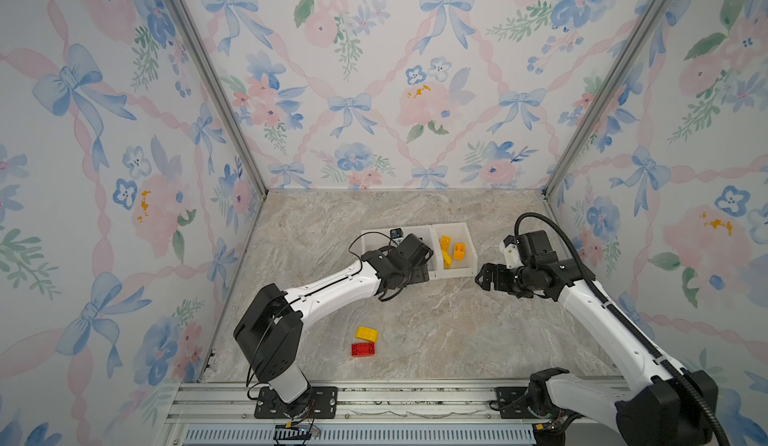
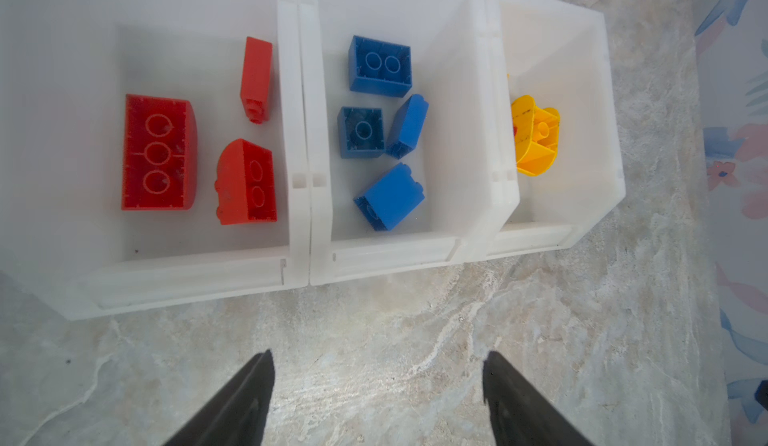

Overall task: Sort the legos into containers by color
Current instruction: 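Move the left gripper back toward the loose yellow and red bricks, then lower the left gripper onto the yellow curved brick and close on it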

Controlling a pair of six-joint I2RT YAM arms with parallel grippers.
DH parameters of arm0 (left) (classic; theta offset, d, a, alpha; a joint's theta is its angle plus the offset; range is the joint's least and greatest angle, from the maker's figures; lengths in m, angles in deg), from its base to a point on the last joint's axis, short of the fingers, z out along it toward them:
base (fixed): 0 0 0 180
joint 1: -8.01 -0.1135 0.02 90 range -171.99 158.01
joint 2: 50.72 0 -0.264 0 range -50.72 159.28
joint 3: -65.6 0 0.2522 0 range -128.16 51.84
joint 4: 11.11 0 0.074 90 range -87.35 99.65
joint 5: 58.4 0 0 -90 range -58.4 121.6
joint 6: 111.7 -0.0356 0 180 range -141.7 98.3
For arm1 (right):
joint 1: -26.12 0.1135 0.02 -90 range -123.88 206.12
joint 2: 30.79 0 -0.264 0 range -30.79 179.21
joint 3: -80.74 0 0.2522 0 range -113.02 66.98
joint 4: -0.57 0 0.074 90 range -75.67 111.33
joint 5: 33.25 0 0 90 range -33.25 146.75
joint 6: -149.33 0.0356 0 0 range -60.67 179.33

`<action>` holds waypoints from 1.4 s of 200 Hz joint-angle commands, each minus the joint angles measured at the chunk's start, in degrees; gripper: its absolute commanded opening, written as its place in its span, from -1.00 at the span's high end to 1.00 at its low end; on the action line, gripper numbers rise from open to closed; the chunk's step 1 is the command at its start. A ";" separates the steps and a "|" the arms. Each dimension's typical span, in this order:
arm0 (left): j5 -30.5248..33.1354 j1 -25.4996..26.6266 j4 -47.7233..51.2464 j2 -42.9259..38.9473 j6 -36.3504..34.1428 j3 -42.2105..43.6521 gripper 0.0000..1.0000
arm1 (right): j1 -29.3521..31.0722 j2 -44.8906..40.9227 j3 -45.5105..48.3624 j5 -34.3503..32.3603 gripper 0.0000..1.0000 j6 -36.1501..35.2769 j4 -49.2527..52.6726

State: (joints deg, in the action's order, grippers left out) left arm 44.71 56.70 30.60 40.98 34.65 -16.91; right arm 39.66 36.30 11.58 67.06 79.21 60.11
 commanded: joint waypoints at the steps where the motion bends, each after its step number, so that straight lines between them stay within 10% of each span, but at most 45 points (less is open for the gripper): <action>1: 1.35 -0.34 0.44 -4.01 6.70 4.37 -0.62 | 0.17 0.96 -1.91 0.92 -0.94 -1.34 0.01; 181: -0.45 -0.79 13.08 -23.40 46.03 23.15 -0.61 | 3.82 5.50 -4.54 2.00 -0.94 -3.88 1.07; 280: -2.81 0.53 19.79 -19.84 51.55 21.73 -0.66 | 4.39 5.67 -3.96 1.81 -0.94 -3.89 0.80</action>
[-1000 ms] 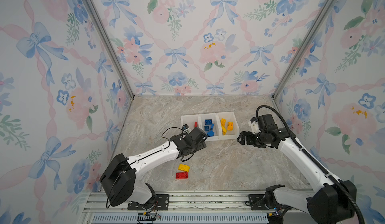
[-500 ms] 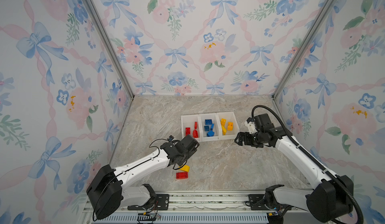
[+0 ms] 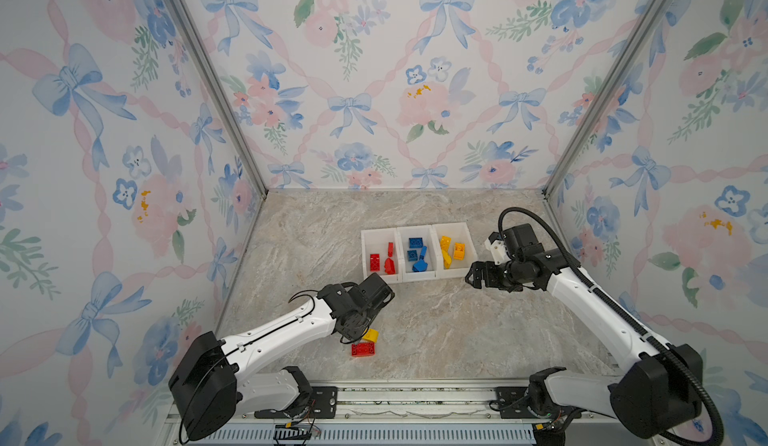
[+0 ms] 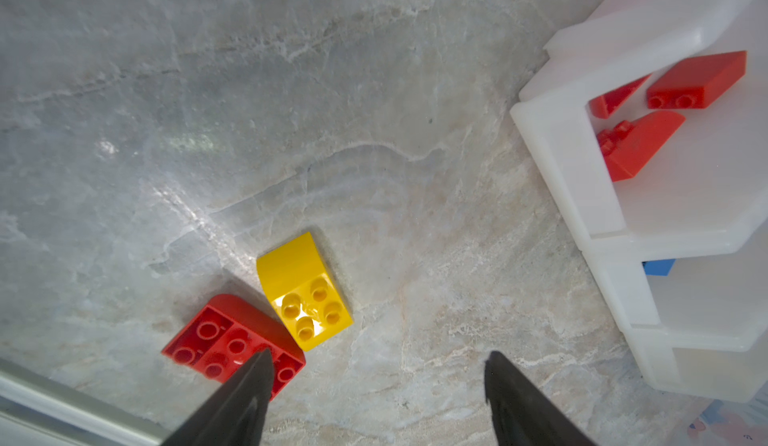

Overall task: Sort the legos into containers by color
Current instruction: 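Lower the left gripper onto the yellow curved brick and close on it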

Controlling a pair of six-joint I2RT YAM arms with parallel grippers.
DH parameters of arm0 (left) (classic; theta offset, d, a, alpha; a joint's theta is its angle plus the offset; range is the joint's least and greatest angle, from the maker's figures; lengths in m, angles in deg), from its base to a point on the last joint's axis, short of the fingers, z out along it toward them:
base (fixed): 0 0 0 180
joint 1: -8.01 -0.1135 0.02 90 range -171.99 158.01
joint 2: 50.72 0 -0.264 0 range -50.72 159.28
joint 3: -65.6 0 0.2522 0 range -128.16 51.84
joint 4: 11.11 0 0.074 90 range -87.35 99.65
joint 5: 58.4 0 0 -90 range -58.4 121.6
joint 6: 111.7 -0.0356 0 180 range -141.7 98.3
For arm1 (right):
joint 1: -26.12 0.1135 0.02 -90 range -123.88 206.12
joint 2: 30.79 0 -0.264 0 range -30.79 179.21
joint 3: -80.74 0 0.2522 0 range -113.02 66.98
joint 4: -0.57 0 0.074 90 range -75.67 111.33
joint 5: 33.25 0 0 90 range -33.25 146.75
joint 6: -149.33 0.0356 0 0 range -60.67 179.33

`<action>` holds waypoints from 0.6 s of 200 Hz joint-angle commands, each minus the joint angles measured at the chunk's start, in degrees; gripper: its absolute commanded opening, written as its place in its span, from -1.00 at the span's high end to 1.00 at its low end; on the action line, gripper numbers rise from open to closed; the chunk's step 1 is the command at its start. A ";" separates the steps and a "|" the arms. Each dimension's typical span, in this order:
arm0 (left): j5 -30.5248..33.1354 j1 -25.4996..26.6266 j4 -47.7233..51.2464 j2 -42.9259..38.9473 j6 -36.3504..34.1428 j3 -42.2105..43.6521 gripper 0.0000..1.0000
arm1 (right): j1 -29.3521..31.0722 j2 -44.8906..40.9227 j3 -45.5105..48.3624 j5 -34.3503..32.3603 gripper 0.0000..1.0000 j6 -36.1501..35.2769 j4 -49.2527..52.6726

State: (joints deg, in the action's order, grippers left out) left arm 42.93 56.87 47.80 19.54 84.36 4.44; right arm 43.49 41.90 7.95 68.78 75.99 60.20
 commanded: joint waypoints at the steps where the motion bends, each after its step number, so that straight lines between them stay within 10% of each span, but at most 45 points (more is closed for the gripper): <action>1: -1.05 0.36 2.58 1.62 1.86 0.37 -0.66 | 0.61 0.03 -0.32 0.09 -0.94 -0.68 0.72; 120: -1.84 0.53 -0.59 7.10 2.62 1.28 -0.74 | 0.58 0.40 -0.52 0.19 -0.94 -0.71 0.62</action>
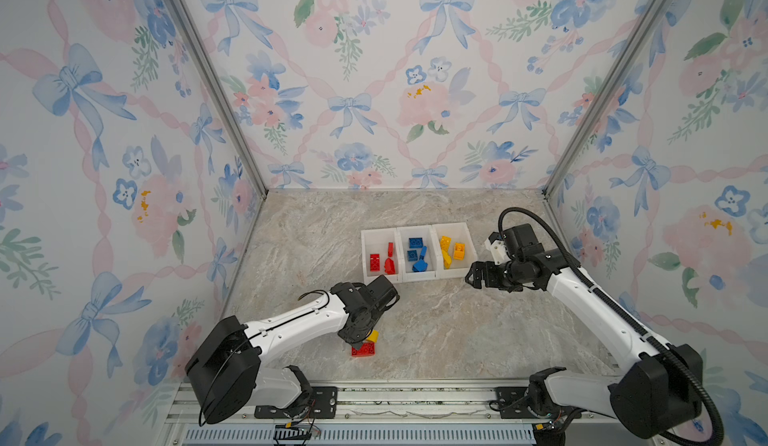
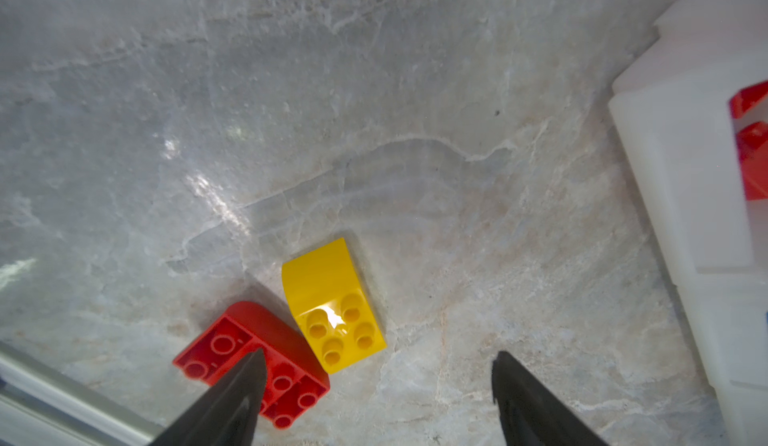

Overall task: Sort the legos into containers by color
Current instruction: 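Lower the left gripper onto the yellow curved brick and close on it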

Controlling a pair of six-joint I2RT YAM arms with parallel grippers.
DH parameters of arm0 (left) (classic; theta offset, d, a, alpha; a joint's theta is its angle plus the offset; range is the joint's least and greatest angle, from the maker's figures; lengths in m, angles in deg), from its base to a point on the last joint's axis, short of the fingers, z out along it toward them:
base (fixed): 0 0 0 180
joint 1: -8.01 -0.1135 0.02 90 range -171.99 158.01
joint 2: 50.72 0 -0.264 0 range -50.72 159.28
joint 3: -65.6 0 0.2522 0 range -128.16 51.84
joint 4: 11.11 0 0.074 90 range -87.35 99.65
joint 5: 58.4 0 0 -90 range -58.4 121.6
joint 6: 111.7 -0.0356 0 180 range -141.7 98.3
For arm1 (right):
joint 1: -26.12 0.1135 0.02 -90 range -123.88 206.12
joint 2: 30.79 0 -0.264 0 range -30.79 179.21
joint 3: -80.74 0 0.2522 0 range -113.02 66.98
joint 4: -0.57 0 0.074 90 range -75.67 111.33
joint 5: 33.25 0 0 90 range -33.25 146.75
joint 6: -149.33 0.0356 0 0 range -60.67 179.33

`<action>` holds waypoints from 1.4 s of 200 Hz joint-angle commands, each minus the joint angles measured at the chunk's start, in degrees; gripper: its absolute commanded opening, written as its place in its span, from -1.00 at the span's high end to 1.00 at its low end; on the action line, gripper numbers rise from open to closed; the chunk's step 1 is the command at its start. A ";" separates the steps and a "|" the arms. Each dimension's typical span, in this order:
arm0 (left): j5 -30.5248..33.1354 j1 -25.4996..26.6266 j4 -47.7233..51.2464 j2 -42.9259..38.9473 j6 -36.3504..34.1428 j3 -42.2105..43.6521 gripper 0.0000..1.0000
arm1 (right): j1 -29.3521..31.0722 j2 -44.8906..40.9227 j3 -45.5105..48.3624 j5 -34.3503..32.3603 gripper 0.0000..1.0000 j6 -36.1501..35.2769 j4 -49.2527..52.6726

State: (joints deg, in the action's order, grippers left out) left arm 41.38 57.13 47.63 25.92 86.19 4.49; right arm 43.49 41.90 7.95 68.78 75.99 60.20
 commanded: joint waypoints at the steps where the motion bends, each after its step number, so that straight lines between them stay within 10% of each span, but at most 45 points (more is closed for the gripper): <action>1: -0.29 0.27 -0.46 0.71 0.80 1.27 -0.74 | 0.57 0.42 -0.45 0.19 -0.94 -0.69 0.58; 175: -1.64 0.18 -6.23 5.49 -0.27 4.29 -0.48 | 0.57 1.41 -1.32 0.21 -0.94 -0.61 0.72; 280: -2.16 0.18 -7.35 7.31 -2.33 4.22 0.18 | 0.58 0.94 -1.05 0.19 -0.94 -0.50 0.80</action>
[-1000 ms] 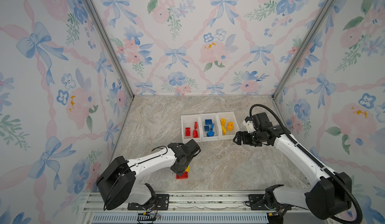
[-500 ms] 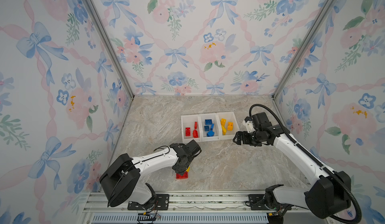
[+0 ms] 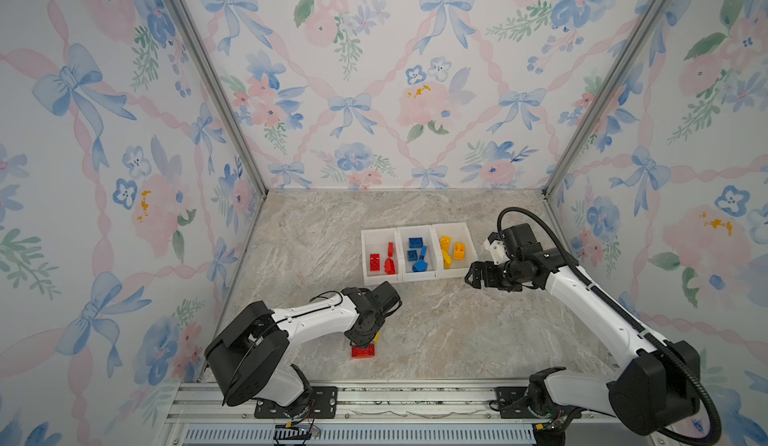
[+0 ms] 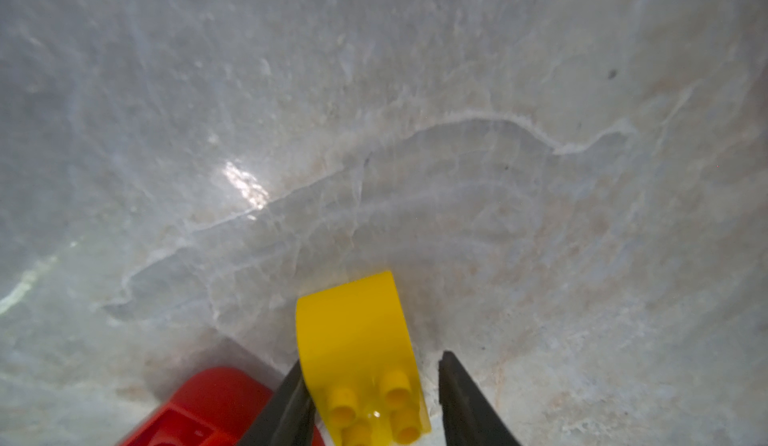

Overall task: Sort the legos into containers by color
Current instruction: 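Lower the left gripper onto the yellow curved brick and close on it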

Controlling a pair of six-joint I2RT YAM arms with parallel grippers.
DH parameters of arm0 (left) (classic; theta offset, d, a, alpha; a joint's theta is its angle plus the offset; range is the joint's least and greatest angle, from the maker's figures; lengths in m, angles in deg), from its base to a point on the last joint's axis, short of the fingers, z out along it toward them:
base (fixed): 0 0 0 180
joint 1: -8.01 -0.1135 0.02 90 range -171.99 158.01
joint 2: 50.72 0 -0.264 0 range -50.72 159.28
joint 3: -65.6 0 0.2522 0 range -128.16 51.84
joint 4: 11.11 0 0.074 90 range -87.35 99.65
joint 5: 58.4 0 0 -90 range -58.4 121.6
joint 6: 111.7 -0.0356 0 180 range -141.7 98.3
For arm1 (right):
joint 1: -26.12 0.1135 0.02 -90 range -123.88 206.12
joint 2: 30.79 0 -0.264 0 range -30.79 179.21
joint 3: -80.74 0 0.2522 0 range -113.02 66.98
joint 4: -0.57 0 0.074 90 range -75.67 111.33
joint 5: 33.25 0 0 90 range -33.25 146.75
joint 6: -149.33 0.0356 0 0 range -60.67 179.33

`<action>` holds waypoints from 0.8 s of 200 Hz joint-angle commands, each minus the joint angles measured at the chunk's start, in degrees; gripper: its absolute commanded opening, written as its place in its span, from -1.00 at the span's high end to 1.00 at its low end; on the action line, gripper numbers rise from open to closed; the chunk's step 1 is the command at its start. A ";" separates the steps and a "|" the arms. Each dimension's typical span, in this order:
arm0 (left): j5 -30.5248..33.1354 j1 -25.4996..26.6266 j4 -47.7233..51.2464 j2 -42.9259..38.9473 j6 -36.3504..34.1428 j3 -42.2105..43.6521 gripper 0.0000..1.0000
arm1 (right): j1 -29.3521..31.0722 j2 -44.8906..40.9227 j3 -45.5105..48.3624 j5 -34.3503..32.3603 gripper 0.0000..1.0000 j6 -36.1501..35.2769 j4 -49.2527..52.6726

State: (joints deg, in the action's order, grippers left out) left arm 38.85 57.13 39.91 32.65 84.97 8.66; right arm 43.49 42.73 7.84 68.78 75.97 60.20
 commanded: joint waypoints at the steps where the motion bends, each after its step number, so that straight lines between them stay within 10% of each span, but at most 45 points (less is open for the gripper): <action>1: 0.43 0.18 0.41 0.62 -1.11 0.04 0.18 | 0.57 0.08 -0.92 0.19 -0.94 -0.47 0.80; 66: 2.52 0.19 0.57 0.16 -3.36 -2.61 0.57 | 0.47 -0.70 -0.81 0.25 -0.94 -0.39 0.81; 160: 7.67 0.27 0.69 1.64 -14.49 -13.27 0.63 | -0.58 -2.52 0.73 0.36 -0.94 0.14 1.32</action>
State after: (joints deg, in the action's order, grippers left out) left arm 43.79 57.13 39.93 32.81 75.99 -1.15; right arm 43.42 41.48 7.86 68.78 76.04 60.24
